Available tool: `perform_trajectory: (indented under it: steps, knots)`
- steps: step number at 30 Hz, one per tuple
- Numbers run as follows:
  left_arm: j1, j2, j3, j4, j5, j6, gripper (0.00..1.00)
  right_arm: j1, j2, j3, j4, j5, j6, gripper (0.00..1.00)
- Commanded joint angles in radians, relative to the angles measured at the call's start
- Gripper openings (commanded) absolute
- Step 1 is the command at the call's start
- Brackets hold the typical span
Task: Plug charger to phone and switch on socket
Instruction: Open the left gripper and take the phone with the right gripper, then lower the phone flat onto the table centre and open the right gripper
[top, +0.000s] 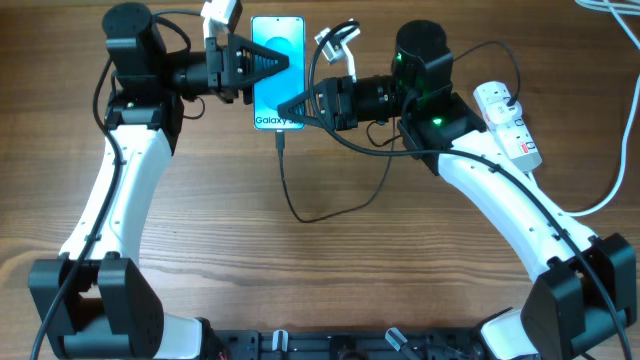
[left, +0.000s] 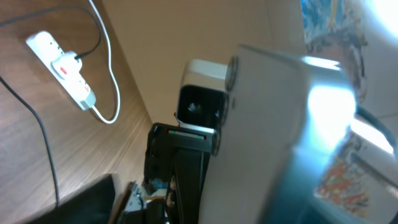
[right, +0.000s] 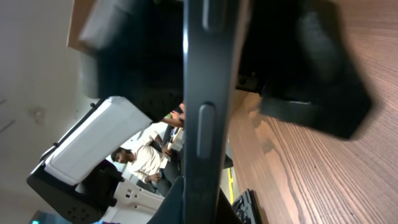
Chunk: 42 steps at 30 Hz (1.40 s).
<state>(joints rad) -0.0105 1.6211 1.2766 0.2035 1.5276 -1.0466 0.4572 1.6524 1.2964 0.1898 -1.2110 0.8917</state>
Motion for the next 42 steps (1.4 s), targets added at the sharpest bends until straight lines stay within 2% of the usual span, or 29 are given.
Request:
perform_trajectory:
  steps: [1,3,7,10,14,17,19,23,30,34,42]
  knots:
    - [0.002,-0.013,-0.001,0.001,-0.033,0.042,0.96,0.003,-0.006,0.023,-0.043,0.002,-0.086,0.04]
    - [0.002,-0.013,-0.001,0.001,-0.04,0.067,1.0,0.001,-0.006,0.023,-0.117,0.014,-0.132,0.04]
    - [0.002,-0.011,-0.001,0.001,-0.06,0.08,1.0,-0.026,-0.006,0.023,-0.28,0.076,-0.226,0.04]
    - [0.002,-0.005,-0.001,-0.037,-0.083,0.134,1.0,-0.051,-0.006,0.023,-0.395,0.118,-0.309,0.04]
    - [0.002,-0.003,-0.001,-0.35,-0.241,0.355,1.0,-0.071,-0.006,0.023,-0.537,0.192,-0.413,0.04]
    - [0.002,-0.003,-0.001,-0.676,-0.525,0.537,1.0,-0.072,-0.006,0.023,-0.717,0.4,-0.533,0.04]
    - [0.002,-0.003,-0.001,-0.784,-0.641,0.594,1.0,-0.072,-0.006,0.023,-0.794,0.509,-0.568,0.04]
    - [0.001,-0.003,-0.001,-0.931,-0.837,0.624,1.0,-0.071,-0.006,0.023,-0.926,0.723,-0.638,0.04]
    - [-0.03,-0.003,-0.001,-1.024,-1.098,0.624,1.0,-0.071,-0.006,0.023,-1.053,0.934,-0.657,0.04]
    - [-0.045,-0.003,-0.001,-1.028,-1.128,0.623,1.0,-0.071,-0.006,-0.008,-1.055,0.956,-0.66,0.04]
    - [-0.047,-0.003,-0.001,-1.031,-1.129,0.624,1.0,-0.071,-0.006,-0.164,-0.94,0.956,-0.658,0.04]
